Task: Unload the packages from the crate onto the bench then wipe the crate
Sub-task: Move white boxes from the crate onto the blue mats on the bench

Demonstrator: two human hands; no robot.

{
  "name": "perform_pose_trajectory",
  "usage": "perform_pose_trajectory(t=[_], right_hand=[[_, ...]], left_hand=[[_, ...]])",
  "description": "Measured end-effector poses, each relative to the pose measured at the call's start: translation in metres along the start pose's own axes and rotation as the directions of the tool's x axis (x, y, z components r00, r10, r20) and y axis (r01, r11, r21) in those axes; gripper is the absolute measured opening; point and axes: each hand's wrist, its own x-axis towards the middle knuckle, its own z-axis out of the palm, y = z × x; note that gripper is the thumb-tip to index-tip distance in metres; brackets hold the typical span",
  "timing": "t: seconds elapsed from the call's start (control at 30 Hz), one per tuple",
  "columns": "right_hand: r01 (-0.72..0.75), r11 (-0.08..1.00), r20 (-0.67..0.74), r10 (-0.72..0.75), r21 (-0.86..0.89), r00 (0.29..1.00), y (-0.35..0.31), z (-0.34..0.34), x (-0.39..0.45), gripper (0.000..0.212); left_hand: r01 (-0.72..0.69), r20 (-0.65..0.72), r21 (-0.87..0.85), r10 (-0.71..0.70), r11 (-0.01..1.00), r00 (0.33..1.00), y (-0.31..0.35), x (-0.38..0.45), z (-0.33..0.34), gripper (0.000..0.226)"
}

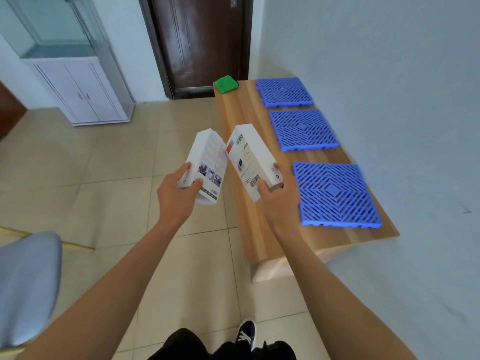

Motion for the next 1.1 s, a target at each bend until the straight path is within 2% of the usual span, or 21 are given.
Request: perform_pose_trajectory(t=[0.27, 0.47, 0.77, 1.1], right_hand=[[-0.078, 0.997, -0.038, 0.077, -0.02, 0.996, 0.018, 0.042, 0.066, 0.054], [-0.061, 0.996, -0.108, 0.054, -0.069, 0.993, 0.022, 0.119, 0.125, 0.052], [-0.183, 0.978, -0.217, 0.159, -0.099, 0.963, 0.025, 0.227, 0.219, 0.047], [-0.309, 0.95, -0.395, 0.27, -0.037, 0.878, 0.067, 0.239, 0.329, 0.043]], left_hand=[[0.02, 0.017, -0.006, -0.019, 1.0, 1.0, -0.004, 0.078, 0.022, 0.053], [0.03, 0.026, -0.002, -0.03, 1.0, 0.999, -0.021, 0.178, 0.014, 0.052], [-0.017, 0.168, 0.101, 0.0, 0.995, 0.986, -0.022, 0.347, 0.008, 0.053], [0.015, 0.351, 0.077, -0.041, 0.997, 0.936, -0.015, 0.462, 0.117, 0.051]])
